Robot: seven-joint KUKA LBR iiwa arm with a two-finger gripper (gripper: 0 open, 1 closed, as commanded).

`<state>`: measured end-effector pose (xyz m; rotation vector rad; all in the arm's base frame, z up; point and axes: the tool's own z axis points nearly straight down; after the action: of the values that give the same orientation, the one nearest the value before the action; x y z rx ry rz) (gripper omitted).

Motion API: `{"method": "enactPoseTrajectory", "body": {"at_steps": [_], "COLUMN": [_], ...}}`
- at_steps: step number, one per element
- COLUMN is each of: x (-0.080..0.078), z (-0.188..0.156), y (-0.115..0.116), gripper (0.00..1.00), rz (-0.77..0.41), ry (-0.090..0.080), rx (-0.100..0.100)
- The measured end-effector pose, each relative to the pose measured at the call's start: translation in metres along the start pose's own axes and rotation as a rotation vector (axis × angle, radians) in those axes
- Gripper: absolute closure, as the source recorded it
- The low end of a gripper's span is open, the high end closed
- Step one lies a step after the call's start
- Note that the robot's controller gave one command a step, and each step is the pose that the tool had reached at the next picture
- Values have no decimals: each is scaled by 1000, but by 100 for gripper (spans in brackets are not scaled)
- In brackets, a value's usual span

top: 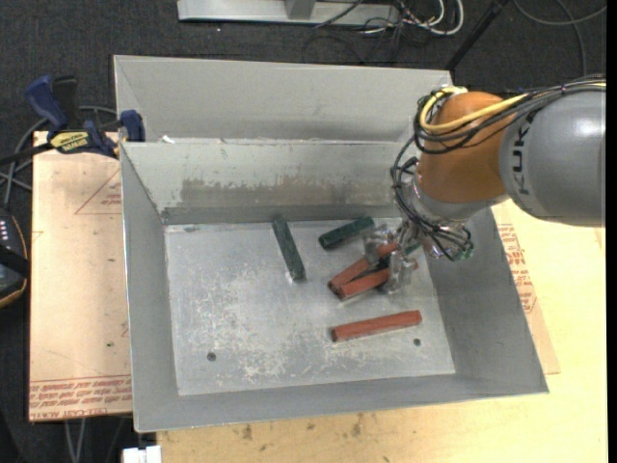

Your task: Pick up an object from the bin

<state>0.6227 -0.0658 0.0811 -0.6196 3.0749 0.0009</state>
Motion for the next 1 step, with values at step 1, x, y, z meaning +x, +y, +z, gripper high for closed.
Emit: {"method": "enactPoseTrajectory", "body": {"at_steps": [1], "x": [-1], "z": [-20], "y": [0], "gripper": [100], "rz": [1], "ry": [-1], "rx": [1]}}
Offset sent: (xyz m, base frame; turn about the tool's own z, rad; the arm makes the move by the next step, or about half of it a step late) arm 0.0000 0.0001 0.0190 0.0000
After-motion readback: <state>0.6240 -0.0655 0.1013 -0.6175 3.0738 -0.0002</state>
